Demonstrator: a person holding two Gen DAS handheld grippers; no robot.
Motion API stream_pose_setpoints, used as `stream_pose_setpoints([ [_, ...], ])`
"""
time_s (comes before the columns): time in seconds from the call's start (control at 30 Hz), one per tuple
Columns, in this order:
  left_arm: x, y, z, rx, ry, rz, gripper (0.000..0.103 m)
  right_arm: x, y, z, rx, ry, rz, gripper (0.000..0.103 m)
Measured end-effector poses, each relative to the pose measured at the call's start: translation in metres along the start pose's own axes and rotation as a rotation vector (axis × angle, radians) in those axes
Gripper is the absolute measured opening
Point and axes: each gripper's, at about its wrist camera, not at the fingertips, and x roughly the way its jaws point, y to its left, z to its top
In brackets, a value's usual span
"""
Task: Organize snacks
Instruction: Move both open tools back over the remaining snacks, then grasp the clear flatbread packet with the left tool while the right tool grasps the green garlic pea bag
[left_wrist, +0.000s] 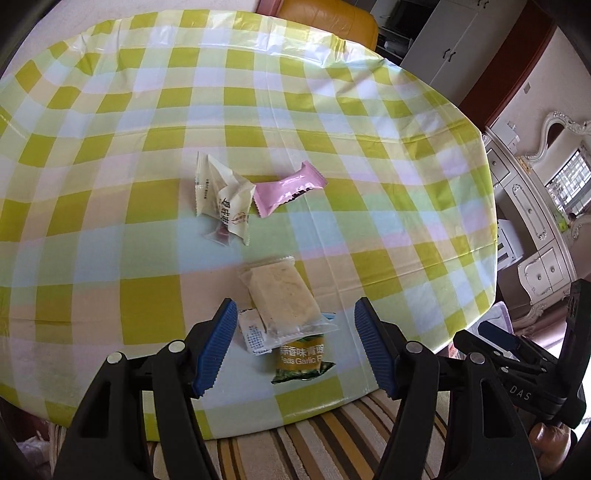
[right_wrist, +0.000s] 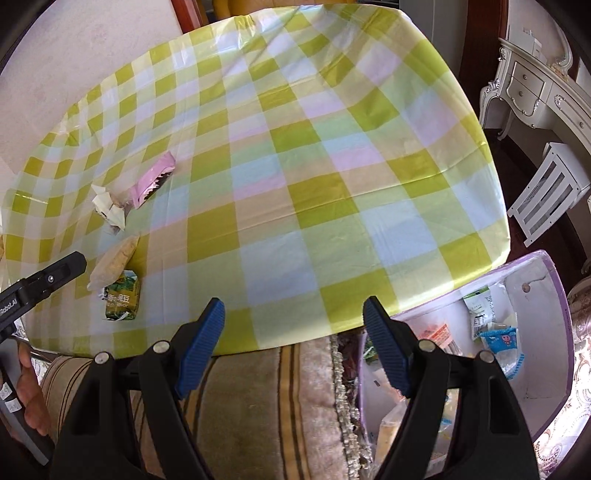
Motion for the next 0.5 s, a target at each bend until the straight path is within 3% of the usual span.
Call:
stream_pose_setpoints([
  [0.27, 0.027, 0.016, 0.011, -0.061, 0.089, -0.032, 0.068, 0.015, 0.070, -0.002, -0.118, 0.052, 0.100, 0.077],
  [0.5, 0.054, 0.006, 0.021, 0.004, 0.153, -0.020, 0.067, 0.027, 0.105, -0.010, -0.193, 0.102, 0.140, 0.077],
])
